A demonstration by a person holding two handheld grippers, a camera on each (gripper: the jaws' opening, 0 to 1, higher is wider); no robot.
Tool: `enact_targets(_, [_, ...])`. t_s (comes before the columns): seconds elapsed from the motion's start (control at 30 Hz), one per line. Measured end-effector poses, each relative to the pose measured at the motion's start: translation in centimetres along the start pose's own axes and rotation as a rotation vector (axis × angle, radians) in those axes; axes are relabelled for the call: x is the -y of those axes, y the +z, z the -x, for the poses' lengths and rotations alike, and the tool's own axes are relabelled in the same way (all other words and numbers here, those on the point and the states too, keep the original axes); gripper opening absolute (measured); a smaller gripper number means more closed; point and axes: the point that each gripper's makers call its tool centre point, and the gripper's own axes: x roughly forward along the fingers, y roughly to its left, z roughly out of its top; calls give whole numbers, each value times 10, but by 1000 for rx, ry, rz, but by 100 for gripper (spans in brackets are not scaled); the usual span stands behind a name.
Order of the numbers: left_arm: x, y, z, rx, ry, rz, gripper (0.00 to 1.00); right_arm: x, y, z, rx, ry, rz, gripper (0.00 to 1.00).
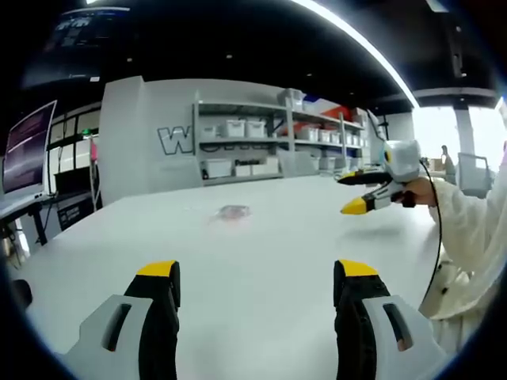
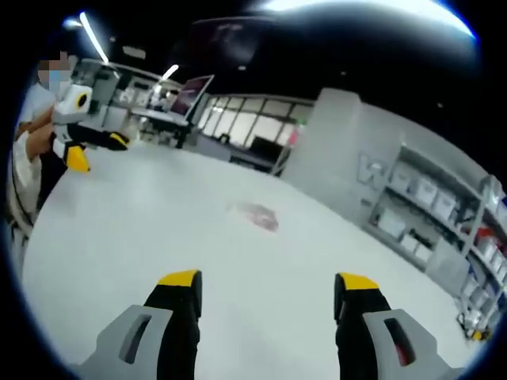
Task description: Open the resealable bag by pulling the two sides of the seal apart until the entire bag opening is separated and visibly accessible.
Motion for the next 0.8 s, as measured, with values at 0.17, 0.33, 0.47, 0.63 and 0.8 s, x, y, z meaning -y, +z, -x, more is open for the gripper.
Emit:
enact_targets(0.17, [0, -2, 0, -6, 0, 5, 79, -1, 1, -2, 0, 0, 14, 68])
enact_targets(0.33, [-1, -2, 0, -4, 2, 8, 79, -1, 4, -8, 1, -6, 52, 67])
enact_targets(0.47, [0, -2, -1, -4, 0, 8, 79, -2, 12, -13, 15, -7, 114, 66])
enact_targets(0.63, [0, -1, -1, -4, -2, 8, 79, -7, 14, -19, 19, 4, 157, 66])
enact_targets(0.8, [-1, 0, -1, -2, -2, 6, 79, -7, 16, -21, 25, 1, 168, 66])
